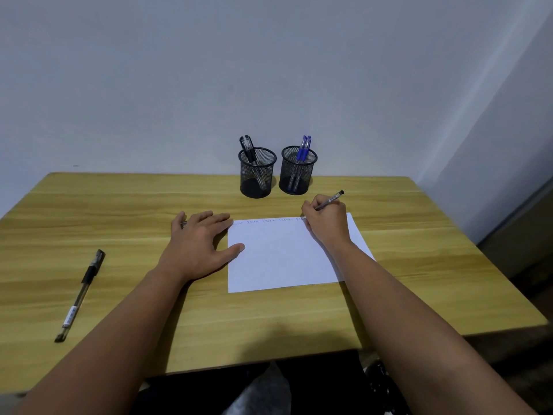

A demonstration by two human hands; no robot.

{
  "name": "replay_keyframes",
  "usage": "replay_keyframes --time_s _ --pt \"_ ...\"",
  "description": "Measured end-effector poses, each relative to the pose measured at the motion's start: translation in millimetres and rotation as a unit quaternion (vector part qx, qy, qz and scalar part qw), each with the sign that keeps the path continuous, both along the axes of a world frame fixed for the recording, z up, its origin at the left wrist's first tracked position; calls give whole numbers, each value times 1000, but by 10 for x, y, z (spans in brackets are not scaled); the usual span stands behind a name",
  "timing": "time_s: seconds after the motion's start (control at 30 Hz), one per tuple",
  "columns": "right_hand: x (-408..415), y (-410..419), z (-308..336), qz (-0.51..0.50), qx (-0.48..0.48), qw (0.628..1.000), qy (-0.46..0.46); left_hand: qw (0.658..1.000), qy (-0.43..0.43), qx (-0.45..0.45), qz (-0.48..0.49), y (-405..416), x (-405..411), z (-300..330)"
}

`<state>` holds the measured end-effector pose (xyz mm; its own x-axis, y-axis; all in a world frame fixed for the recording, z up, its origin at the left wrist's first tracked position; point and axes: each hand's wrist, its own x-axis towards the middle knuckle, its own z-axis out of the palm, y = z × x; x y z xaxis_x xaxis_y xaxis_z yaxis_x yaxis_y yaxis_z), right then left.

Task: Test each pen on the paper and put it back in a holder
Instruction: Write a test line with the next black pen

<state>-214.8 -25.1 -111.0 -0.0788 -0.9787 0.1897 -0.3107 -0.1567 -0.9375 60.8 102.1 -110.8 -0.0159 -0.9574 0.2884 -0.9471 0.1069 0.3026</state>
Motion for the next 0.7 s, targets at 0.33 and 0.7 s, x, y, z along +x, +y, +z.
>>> replay_keyframes --time_s 0.33,0.7 --pt "-6 -19 -20 -2 4 1000 1 1000 0 -5 -1 -3 3 -2" --pt "-13 10 13 -31 -21 998 42 1000 -4 -3 0 -2 4 -3"
